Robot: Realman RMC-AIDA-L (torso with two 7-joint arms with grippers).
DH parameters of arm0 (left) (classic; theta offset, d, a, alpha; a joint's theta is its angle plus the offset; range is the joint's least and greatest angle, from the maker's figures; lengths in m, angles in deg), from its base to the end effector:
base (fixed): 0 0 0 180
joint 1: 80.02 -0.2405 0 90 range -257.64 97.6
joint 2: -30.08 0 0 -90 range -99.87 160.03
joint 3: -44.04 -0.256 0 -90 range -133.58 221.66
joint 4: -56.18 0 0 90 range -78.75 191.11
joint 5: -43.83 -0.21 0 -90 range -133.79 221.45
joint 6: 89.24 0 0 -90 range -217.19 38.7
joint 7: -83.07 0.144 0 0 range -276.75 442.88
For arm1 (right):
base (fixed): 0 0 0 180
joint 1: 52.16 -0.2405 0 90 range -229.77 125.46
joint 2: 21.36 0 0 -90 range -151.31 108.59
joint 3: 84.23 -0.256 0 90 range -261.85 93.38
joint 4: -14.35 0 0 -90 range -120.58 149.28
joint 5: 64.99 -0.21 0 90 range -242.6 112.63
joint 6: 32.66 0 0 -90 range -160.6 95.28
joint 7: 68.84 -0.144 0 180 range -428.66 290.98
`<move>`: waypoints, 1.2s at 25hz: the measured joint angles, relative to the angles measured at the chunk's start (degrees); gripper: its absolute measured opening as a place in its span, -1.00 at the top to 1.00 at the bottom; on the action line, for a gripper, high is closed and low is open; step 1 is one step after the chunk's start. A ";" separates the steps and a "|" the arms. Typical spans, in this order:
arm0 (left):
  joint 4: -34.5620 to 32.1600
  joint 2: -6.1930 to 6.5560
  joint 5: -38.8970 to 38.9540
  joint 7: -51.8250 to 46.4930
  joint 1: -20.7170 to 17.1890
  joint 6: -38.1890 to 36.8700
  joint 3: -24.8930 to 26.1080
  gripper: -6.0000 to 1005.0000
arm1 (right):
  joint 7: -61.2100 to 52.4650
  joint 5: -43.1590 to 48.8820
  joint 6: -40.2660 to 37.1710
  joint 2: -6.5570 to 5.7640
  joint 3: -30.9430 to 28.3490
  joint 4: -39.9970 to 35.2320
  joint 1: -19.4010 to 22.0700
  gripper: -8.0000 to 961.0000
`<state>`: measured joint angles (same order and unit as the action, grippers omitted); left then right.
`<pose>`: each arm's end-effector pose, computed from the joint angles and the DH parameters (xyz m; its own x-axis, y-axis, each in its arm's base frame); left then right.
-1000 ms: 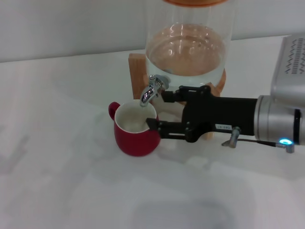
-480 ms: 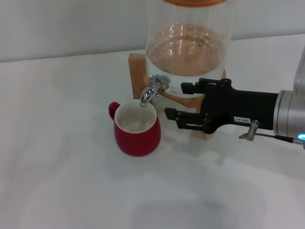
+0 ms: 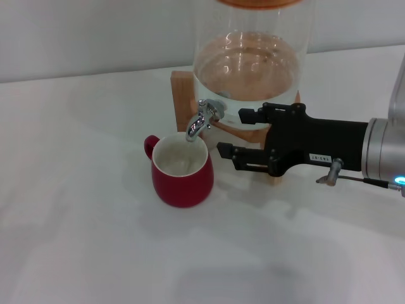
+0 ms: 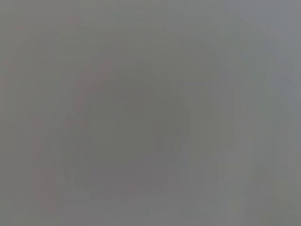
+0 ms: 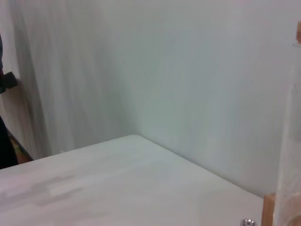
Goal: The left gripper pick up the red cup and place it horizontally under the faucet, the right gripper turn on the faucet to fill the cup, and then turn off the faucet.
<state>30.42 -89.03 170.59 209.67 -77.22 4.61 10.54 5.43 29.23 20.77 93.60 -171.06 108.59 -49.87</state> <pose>-0.3749 0.2053 0.1107 0.4309 -0.2837 0.8567 0.8384 -0.2253 -0.4963 0.1759 0.2820 0.0189 0.8519 -0.1842 -0.4902 -0.4179 -0.8033 -0.4244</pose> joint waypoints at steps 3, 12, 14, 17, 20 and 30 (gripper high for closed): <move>-0.11 0.03 0.00 0.01 0.15 -0.08 0.02 -0.56 | 0.00 0.00 0.28 0.01 0.00 -0.02 0.00 -0.50; -0.07 0.05 0.00 0.05 0.28 -2.24 0.08 -0.56 | 0.36 -0.90 2.21 0.10 0.00 -0.02 -0.10 -0.50; -0.04 0.04 -0.01 0.04 0.32 -2.33 0.09 -0.56 | 1.19 -2.20 3.93 0.07 -0.07 -0.02 -0.10 -0.50; -0.03 0.02 -0.03 0.04 0.45 -2.53 0.10 -0.56 | 3.14 -4.62 7.58 0.12 -0.21 0.05 -0.08 -0.50; -0.01 0.02 -0.13 0.04 0.81 -3.30 0.10 -0.56 | 4.35 -5.70 8.78 0.20 0.92 0.08 -0.03 -0.50; -0.25 0.02 -0.42 0.04 1.75 -5.30 0.11 -0.56 | 5.89 -0.69 -1.54 0.25 11.87 3.00 0.13 -0.50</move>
<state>30.17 -89.01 170.17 209.71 -75.47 -0.69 10.65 11.31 28.54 19.22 93.85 -159.19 111.59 -49.75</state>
